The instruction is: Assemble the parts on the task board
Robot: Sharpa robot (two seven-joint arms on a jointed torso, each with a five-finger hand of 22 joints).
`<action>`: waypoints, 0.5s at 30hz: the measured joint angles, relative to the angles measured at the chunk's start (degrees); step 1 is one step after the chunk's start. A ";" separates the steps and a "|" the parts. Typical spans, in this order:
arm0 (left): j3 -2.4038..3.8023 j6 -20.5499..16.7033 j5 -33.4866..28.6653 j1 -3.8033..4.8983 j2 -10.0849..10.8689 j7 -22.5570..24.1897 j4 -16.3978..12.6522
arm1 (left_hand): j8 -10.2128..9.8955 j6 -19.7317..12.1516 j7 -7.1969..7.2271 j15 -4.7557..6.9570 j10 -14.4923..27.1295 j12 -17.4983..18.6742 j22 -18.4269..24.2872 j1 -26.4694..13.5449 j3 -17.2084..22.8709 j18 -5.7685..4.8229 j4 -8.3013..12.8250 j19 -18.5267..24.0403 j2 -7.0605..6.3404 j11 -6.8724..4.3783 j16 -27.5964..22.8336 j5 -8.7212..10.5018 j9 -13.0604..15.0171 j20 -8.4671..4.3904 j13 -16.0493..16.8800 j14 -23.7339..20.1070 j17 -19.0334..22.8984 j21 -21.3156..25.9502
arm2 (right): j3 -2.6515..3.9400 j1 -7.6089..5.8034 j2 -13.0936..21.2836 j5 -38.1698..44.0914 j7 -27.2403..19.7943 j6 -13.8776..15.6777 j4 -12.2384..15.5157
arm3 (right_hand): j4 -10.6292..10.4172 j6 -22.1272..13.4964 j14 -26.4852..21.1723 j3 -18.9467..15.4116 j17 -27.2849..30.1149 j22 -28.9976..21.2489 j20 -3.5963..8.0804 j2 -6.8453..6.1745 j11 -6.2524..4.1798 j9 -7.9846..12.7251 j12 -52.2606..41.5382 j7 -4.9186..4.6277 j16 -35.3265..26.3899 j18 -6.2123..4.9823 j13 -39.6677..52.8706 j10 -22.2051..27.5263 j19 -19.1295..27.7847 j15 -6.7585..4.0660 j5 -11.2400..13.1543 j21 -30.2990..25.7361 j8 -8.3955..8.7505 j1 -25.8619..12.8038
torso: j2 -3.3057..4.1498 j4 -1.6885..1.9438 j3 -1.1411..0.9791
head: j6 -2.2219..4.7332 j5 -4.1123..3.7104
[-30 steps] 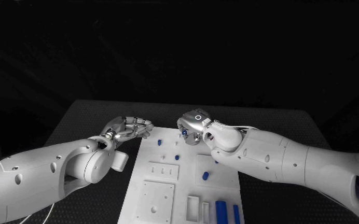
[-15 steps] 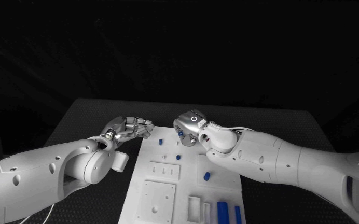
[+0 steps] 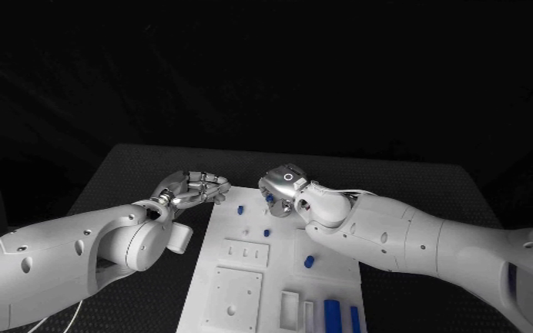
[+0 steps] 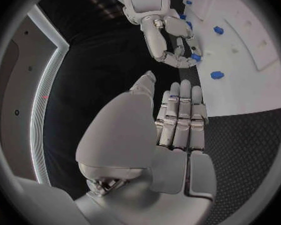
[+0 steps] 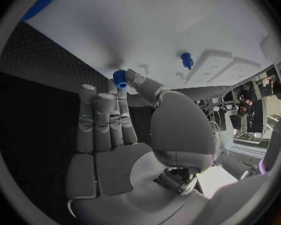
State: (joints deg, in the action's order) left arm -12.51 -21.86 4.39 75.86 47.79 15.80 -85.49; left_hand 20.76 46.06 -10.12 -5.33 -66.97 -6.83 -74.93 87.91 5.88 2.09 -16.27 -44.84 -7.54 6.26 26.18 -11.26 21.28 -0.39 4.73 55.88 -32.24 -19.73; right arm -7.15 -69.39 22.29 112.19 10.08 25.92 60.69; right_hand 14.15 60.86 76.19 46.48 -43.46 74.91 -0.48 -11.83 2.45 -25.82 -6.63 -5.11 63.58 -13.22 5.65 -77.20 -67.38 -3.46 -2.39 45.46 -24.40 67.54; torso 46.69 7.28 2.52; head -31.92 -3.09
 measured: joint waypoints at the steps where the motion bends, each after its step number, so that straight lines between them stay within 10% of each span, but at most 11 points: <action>1: 0.00 0.00 0.00 0.01 0.00 0.00 0.00 | 0.00 0.00 0.00 0.00 0.00 0.00 0.00 0.00 0.00 0.00 0.00 0.00 0.00 0.00 0.00 0.00 0.00 0.00 0.00 0.00 0.00 0.00 | 0.00 0.01 -0.05 0.00 -0.08 0.00 -0.13 | -0.02 0.00 0.00 0.02 0.00 0.00 0.01 0.00 0.00 0.00 0.00 0.00 0.00 0.00 0.00 0.00 -0.01 0.00 -0.02 0.00 0.00 0.00 | 0.01 0.00 0.01 | 0.01 0.02; 15: 0.03 -0.02 0.11 0.17 0.14 -0.09 -0.12 | -0.34 0.00 0.00 0.00 0.00 0.00 0.01 0.26 0.00 -0.01 0.00 0.00 -0.26 0.00 0.00 0.00 -0.07 0.00 -0.05 0.00 -0.04 0.00 | 0.03 0.00 -0.75 -0.87 -1.09 0.09 -1.31 | -0.65 -0.19 -0.06 0.65 0.12 0.00 -0.02 -0.27 0.00 -0.13 0.17 -0.18 0.00 0.01 0.00 -0.01 -0.16 0.06 -0.23 0.23 0.43 0.27 | 0.10 -0.18 -0.03 | 0.04 0.27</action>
State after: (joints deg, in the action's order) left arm -12.48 -21.88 4.51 76.03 47.93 15.72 -85.61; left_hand 20.42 46.06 -10.12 -5.33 -66.97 -6.83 -74.92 88.17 5.89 2.08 -16.27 -44.84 -7.80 6.26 26.18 -11.26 21.22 -0.39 4.67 55.88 -32.29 -19.73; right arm -7.13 -69.39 21.55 111.32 8.99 26.01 59.38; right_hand 13.50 60.67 76.13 47.13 -43.34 74.91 -0.50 -12.10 2.45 -25.94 -6.46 -5.29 63.58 -13.21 5.65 -77.21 -67.54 -3.41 -2.61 45.69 -23.96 67.81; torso 46.79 7.10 2.49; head -31.87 -2.81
